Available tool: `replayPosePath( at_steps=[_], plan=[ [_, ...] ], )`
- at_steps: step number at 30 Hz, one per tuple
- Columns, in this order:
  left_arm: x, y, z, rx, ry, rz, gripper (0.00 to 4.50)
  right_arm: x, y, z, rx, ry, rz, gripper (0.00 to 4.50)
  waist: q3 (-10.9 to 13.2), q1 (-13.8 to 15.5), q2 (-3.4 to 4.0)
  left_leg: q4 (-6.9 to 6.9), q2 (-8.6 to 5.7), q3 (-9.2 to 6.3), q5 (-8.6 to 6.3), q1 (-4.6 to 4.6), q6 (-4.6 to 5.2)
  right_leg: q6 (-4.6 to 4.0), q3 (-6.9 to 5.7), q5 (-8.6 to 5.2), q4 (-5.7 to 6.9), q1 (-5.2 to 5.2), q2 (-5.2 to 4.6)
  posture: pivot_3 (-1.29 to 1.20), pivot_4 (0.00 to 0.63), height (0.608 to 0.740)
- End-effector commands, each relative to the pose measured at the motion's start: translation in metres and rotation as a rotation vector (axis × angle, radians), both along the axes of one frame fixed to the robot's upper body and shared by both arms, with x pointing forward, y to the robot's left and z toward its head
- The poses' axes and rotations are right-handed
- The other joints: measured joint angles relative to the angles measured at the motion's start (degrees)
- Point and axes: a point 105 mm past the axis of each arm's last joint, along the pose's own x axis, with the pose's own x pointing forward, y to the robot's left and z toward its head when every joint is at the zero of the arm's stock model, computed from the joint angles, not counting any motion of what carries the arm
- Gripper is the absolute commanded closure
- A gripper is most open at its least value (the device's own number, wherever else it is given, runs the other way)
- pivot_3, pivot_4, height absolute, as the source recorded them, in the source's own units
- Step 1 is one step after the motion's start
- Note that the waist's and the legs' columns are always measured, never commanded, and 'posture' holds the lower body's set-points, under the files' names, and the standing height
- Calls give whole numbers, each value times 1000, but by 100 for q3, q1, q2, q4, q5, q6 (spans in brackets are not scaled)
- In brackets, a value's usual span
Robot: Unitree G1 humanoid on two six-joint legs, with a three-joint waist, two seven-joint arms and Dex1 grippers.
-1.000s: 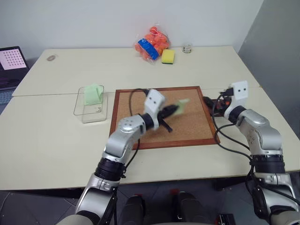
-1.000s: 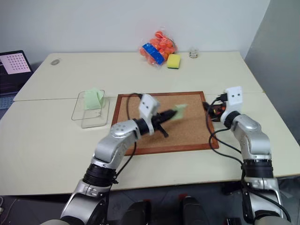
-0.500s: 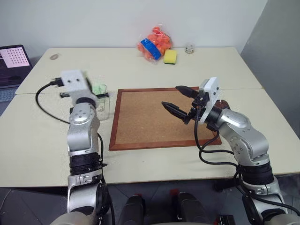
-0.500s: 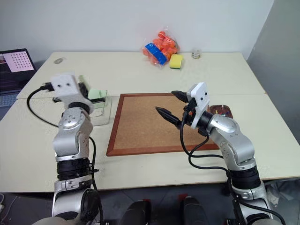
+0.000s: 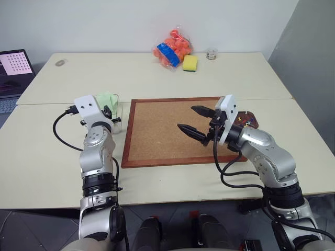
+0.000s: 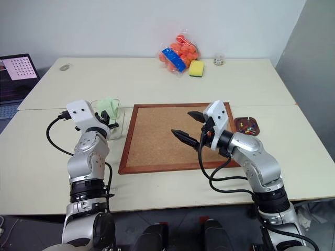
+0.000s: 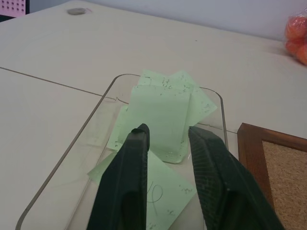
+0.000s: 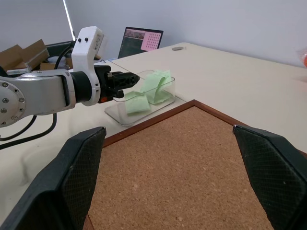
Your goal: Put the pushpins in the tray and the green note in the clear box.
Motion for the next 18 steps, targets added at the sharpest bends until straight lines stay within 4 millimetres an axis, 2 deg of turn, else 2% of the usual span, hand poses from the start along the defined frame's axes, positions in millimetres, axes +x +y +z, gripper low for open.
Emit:
replayPosePath(
  at_steps=[1, 3, 6, 10, 14, 18],
  plan=[
    [-2, 1, 7, 1, -41, 0, 2124, -4, -3, 4, -16, -36, 0, 0, 0, 1, 0, 0, 0, 0, 0, 0, 0, 0, 0, 0, 0, 0, 0, 0, 150, 740],
    [-1, -9, 12, 46, -64, -57, 1678, -3, -5, 3, -21, -32, -16, 0, 0, 2, 0, 0, 0, 0, 0, 0, 0, -1, 0, 0, 0, 0, 0, 0, 150, 740],
    [-5, -48, 28, 135, -156, -254, 1089, 2, -15, -2, -38, -24, -94, 0, 0, 2, 0, 0, -1, 1, 0, 0, 0, -1, 0, 0, 0, 0, 0, 0, 150, 740],
    [-23, -81, 20, 188, -168, -394, 332, 6, -26, -9, -39, -22, -234, 0, -1, 17, -1, 0, 0, 1, 0, -1, -1, -7, 2, 4, -1, 0, -7, 0, 150, 740],
    [-48, -106, 4, 213, -155, -494, 332, 13, -43, -15, -42, -46, -459, 0, -1, -14, -1, -4, 6, 7, 0, 2, -1, -8, 9, 4, 0, 0, -8, 0, 150, 740],
    [-66, -110, -21, 180, -89, -496, 332, 15, -60, -31, -70, -48, -649, 0, -1, -15, -1, -5, 4, 7, 0, 4, -1, 5, 8, -4, 2, -2, -3, 0, 150, 740]
  ],
)
